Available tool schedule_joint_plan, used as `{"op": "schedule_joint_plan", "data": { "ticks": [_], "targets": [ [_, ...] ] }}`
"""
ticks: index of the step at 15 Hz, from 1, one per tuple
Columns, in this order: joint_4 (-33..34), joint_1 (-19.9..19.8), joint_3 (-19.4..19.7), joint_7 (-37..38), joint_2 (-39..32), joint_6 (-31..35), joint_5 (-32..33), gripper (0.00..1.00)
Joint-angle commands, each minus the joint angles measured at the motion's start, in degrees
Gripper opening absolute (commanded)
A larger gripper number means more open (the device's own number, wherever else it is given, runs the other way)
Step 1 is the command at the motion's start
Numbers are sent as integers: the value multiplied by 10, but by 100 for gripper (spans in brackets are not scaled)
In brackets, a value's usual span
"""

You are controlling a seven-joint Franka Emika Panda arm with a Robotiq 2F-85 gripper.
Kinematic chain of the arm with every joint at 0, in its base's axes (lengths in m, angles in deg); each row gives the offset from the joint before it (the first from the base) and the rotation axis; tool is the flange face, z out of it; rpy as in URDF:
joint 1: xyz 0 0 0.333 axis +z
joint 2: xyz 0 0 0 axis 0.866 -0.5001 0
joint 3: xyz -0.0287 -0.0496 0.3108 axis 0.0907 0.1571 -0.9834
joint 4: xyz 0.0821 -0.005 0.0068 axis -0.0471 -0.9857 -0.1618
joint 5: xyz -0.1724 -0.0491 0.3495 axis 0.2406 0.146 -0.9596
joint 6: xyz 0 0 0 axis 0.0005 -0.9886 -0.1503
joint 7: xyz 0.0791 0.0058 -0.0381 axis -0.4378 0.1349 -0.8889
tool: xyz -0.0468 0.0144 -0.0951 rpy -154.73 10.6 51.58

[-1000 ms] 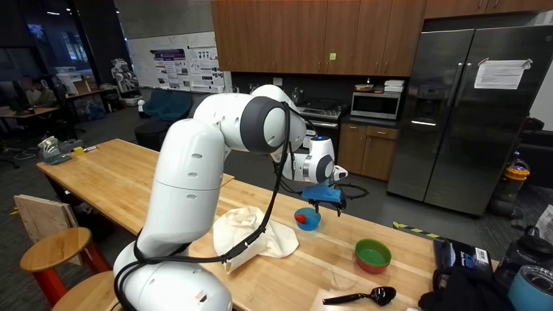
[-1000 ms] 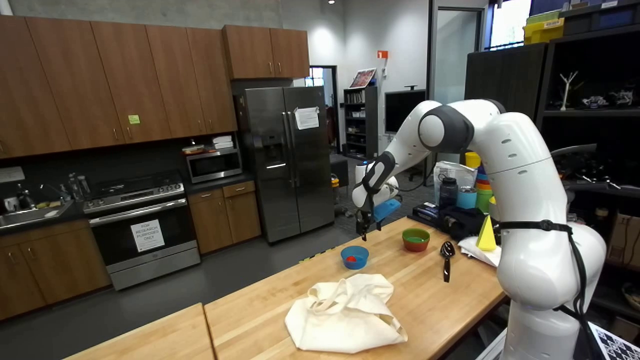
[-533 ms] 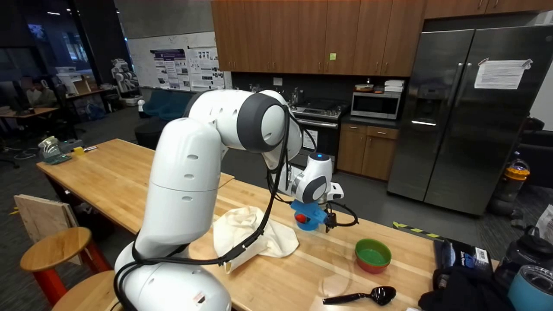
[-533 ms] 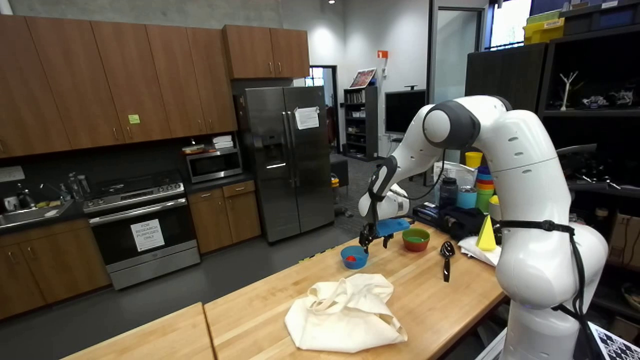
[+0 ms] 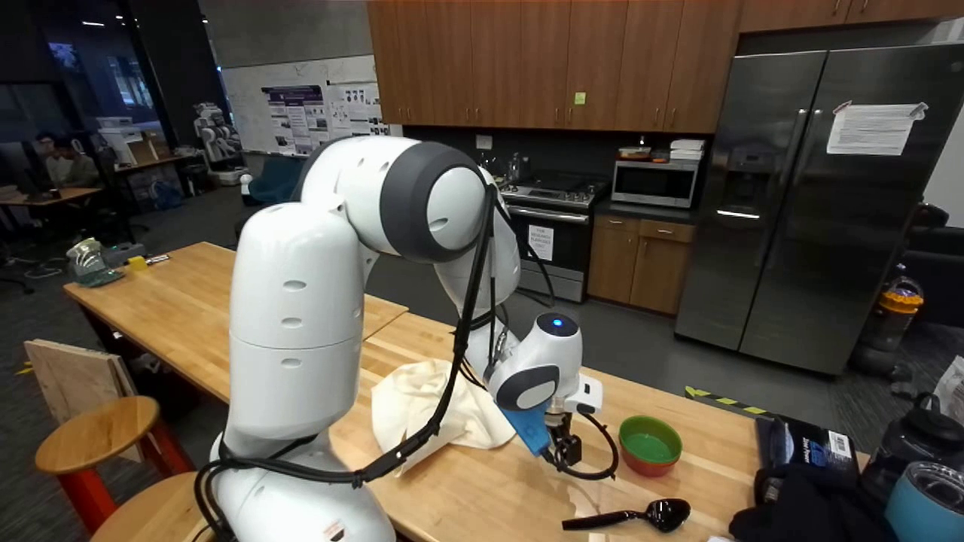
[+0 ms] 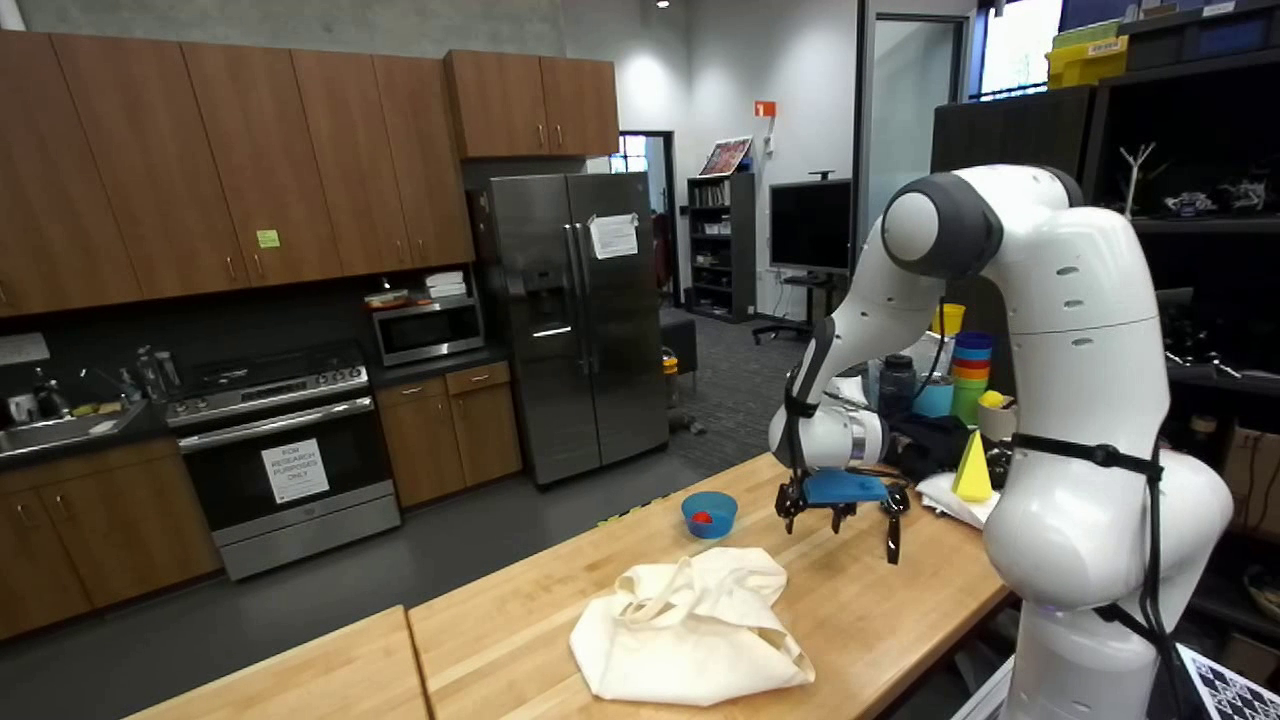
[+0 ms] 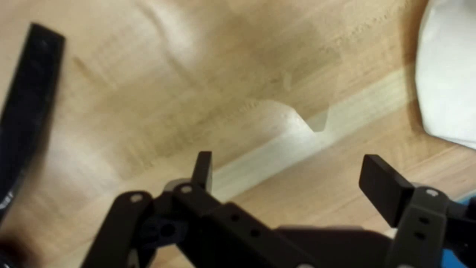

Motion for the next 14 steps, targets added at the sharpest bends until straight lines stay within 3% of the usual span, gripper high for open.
{"op": "schedule_joint_plan", "data": {
  "ticks": [1, 4, 5, 7, 9, 12, 13, 14],
  "targets": [
    [-84, -29, -11, -15, 60, 31, -47, 100],
    [-125, -85, -51, -91, 89, 58, -131, 100],
    [-129, -118, -81, -139, 99, 60, -186, 100],
    [-124, -157, -101, -227, 112, 48, -272, 100],
    [-111, -190, -101, -321, 117, 24, -357, 100],
    [-111, -228, -73, -432, 132, -34, -423, 100],
    [-106, -206, -80, -376, 103, 8, -391, 100],
    [-106, -219, -75, -404, 107, -9, -405, 100]
  ]
}}
